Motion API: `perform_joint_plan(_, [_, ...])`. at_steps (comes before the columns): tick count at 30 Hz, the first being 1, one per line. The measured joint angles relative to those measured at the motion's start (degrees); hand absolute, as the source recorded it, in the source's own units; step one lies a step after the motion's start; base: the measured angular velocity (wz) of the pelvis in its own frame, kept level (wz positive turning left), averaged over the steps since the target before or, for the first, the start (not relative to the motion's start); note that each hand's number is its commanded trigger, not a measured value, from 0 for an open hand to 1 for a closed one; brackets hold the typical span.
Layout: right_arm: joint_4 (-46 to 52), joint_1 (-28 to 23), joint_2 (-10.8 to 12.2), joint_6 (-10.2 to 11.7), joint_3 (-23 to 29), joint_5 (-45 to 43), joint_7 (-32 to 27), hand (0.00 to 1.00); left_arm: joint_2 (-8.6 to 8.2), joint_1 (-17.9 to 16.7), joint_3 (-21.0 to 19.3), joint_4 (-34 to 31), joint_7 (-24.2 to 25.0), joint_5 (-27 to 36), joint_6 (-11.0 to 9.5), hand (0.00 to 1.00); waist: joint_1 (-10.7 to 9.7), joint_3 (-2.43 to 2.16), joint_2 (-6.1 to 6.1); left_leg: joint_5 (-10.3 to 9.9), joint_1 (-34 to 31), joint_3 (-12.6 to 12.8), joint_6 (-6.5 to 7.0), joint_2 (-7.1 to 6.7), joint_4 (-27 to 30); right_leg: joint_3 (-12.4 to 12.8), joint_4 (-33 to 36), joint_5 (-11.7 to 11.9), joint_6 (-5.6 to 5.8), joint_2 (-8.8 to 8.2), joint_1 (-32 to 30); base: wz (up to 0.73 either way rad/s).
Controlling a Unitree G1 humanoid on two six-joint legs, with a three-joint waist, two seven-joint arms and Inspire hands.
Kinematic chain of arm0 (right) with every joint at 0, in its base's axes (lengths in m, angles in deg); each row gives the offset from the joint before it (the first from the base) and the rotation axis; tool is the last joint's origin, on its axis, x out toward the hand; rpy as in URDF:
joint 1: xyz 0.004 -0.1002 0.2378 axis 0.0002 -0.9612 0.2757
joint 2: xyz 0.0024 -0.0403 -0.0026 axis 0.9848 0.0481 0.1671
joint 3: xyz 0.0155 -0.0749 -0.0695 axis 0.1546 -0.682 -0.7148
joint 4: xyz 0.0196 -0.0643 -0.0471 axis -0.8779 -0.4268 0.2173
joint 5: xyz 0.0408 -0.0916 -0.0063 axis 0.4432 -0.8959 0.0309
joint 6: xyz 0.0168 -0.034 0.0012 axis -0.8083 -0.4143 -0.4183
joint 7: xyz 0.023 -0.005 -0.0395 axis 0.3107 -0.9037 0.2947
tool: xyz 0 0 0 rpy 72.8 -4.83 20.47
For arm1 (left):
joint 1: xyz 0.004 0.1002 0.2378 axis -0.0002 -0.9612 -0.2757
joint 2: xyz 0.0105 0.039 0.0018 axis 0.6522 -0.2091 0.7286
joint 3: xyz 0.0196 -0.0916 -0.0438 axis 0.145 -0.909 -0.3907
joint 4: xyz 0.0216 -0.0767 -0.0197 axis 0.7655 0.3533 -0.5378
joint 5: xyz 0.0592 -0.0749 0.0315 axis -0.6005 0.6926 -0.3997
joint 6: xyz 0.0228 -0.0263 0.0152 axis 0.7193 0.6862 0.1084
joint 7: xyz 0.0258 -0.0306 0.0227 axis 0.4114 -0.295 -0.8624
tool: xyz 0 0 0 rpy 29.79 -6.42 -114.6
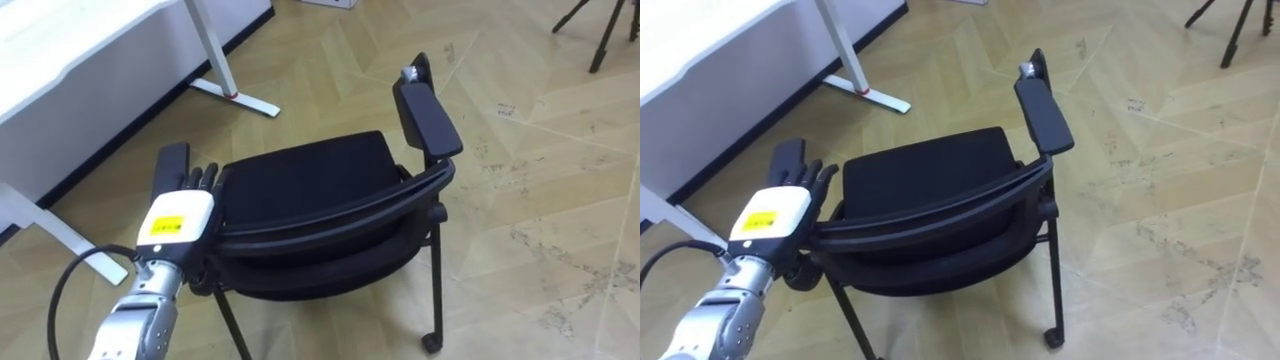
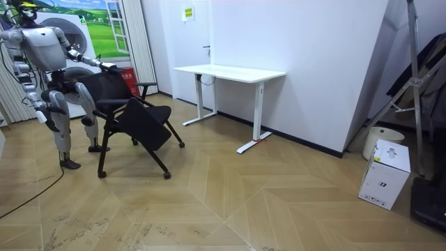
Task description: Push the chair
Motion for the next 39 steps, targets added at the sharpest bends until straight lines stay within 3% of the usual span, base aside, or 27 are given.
perform_joint_plan(5, [1.16,-0.66,0.05,-0.07,0.02,-0.97,-0.73,0.00,0.00,-0.01,0.00,0.02,0.38,0.02,0.63,0.00,-0.12,-0.11,-0.32,0.00,0.30,0.34,0.00,0.02,0.00,0.62,0.10,0.01,0.02,-0.01,0.02,-0.03])
perform_joint_plan(6, [1.17,-0.67,0.07,-0.08,0.01,-1.01,-0.88,0.00,0.00,-0.01,0.00,0.02,0.41,0.00,0.76,0.50,-0.11,-0.12,-0.34,0.00,0.30,0.35,0.00,0.02,0.00,0.60,0.11,0.01,0.02,-0.01,0.03,0.00])
perform_joint_plan(7, [1.20,-0.67,0.11,-0.11,0.00,-1.13,-1.16,0.00,-0.01,-0.01,0.01,0.04,0.44,-0.13,0.90,0.65,-0.18,-0.12,-0.38,0.00,0.33,0.35,0.00,0.03,-0.01,0.70,0.13,0.01,0.02,-0.01,0.03,0.00])
perform_joint_plan(8, [1.20,-0.67,0.17,-0.11,-0.01,-1.13,-1.54,0.00,-0.09,-0.01,0.02,0.13,0.45,-0.63,1.01,0.95,-0.19,-0.12,-0.43,0.00,0.35,0.37,0.01,0.03,-0.01,0.93,0.13,0.01,0.02,0.00,0.03,0.00])
perform_joint_plan(9, [1.19,-0.67,0.19,-0.11,-0.03,-1.13,-1.65,0.00,-0.12,-0.01,0.03,0.17,0.45,-0.86,1.08,1.00,-0.18,-0.11,-0.46,0.00,0.38,0.41,0.01,0.04,-0.01,1.05,0.13,0.01,0.02,0.00,0.03,-0.04])
perform_joint_plan(24, [1.18,-0.82,0.29,-0.17,-0.20,-1.36,-4.46,0.00,-0.13,0.70,0.81,0.81,1.03,-2.27,2.37,1.00,-0.09,0.06,-0.67,0.00,0.72,1.13,0.01,0.02,-0.07,2.11,-0.37,-0.01,0.04,0.03,0.06,-0.01])
perform_joint_plan(27, [1.16,-0.87,0.21,-0.34,-0.19,-1.43,-4.58,0.00,1.09,0.67,2.09,0.72,0.29,-3.09,1.09,1.00,-0.17,0.11,-0.66,-0.10,0.72,1.33,0.17,0.02,-0.05,2.14,-0.40,0.00,0.04,0.00,0.05,0.00])
perform_joint_plan(39, [1.16,-0.91,0.26,-0.56,-0.18,-1.58,-5.88,0.00,0.37,0.66,2.88,0.83,-0.97,-3.77,1.16,1.00,-0.06,0.16,-0.59,-0.12,0.77,1.44,0.21,0.03,-0.04,2.43,-0.38,-0.02,0.06,0.00,0.05,0.00])
